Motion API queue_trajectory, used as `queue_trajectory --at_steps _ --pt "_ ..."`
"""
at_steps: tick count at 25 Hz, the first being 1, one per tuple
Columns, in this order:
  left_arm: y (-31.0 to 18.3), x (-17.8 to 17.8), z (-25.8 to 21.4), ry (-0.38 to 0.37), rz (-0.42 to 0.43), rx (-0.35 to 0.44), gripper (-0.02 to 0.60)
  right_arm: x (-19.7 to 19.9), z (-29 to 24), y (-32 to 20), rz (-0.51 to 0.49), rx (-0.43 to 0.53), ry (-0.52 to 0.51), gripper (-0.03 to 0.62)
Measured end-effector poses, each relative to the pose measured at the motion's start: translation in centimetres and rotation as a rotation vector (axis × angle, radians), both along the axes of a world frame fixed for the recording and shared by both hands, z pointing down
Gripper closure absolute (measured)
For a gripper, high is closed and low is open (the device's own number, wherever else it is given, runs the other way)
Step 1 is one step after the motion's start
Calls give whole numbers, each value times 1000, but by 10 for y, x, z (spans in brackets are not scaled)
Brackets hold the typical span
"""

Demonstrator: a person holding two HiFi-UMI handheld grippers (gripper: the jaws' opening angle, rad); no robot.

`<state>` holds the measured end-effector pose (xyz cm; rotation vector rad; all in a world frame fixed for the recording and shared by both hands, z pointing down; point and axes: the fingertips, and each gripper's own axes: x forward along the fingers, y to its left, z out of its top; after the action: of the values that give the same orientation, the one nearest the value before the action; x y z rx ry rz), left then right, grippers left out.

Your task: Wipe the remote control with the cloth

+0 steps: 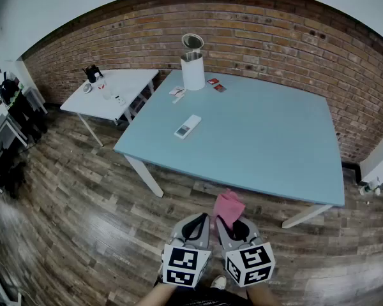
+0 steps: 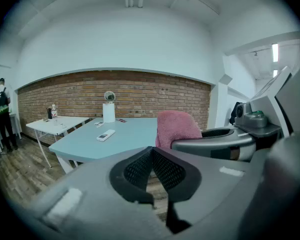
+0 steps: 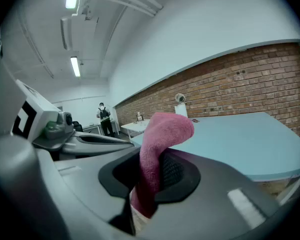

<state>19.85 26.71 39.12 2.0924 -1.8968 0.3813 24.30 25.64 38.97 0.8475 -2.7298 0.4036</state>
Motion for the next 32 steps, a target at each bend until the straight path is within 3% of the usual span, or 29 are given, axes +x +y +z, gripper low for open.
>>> queue_trajectory --at_steps 8,15,23,32 --pt "-22 18 11 10 -29 -20 584 19 8 -21 -33 -20 -26 517" --pt "-40 11 21 41 -46 -26 584 11 21 -34 -55 -28 -11 517" --pt "-77 -37 41 75 -55 -40 584 -30 41 -68 -47 -42 35 517" --pt "-129 -123 53 106 -25 -76 583 -112 44 -121 -15 -60 92 517"
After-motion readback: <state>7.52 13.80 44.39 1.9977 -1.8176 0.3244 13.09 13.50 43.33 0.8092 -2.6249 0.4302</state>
